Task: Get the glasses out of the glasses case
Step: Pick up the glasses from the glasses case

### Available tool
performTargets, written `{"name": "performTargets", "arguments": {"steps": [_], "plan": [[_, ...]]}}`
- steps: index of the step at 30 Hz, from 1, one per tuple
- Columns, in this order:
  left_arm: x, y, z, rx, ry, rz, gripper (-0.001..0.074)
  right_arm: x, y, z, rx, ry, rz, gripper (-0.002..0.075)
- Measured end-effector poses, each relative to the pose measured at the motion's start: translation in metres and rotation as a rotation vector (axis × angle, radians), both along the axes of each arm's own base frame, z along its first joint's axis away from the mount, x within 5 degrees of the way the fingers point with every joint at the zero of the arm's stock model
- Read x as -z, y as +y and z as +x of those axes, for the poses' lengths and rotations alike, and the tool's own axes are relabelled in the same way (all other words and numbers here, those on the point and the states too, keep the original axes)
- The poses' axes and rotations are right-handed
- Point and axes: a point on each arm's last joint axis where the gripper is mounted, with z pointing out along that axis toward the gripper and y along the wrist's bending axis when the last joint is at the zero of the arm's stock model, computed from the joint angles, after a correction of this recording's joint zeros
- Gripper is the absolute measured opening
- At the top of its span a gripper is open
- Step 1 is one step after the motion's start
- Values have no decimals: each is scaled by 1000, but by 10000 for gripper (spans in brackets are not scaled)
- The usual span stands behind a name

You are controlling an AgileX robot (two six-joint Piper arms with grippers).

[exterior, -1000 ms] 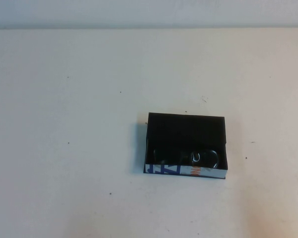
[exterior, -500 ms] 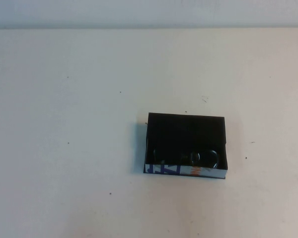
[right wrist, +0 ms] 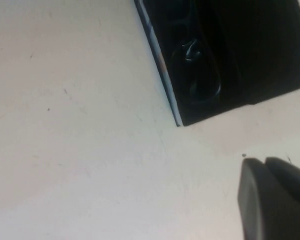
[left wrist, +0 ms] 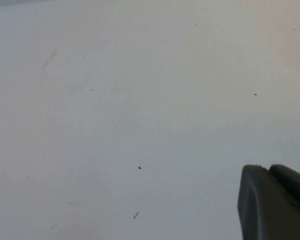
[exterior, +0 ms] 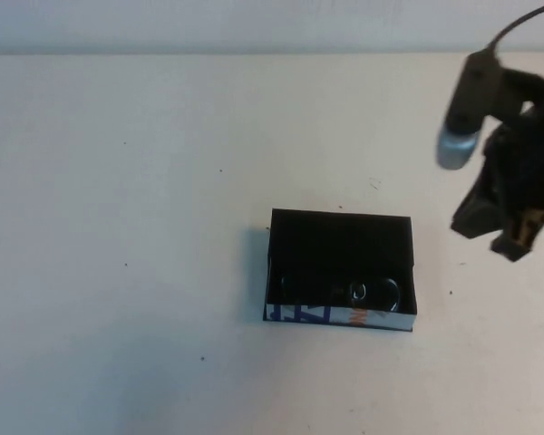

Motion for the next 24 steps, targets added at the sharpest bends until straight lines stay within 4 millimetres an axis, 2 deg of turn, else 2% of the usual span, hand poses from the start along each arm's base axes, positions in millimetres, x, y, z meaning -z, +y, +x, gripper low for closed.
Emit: {"name": "performTargets", "arguments": {"steps": [3, 7, 11, 14, 20, 24], "plan": [[0, 0, 0, 0, 0, 0, -4, 21, 31, 23, -73, 43, -38, -18], [0, 0, 0, 0, 0, 0, -4, 47, 71, 42, -171, 65, -108, -18], [0, 0, 0, 0, 0, 0, -4, 75, 98, 59, -225, 87, -164, -13], [0, 0, 0, 0, 0, 0, -4, 93, 107, 68, -232, 119, -169, 32], [0, 0, 0, 0, 0, 0, -4, 106, 118, 70, -256, 173, -103, 266], [0, 0, 0, 0, 0, 0, -4, 111, 119, 71, -268, 184, -102, 282]]}}
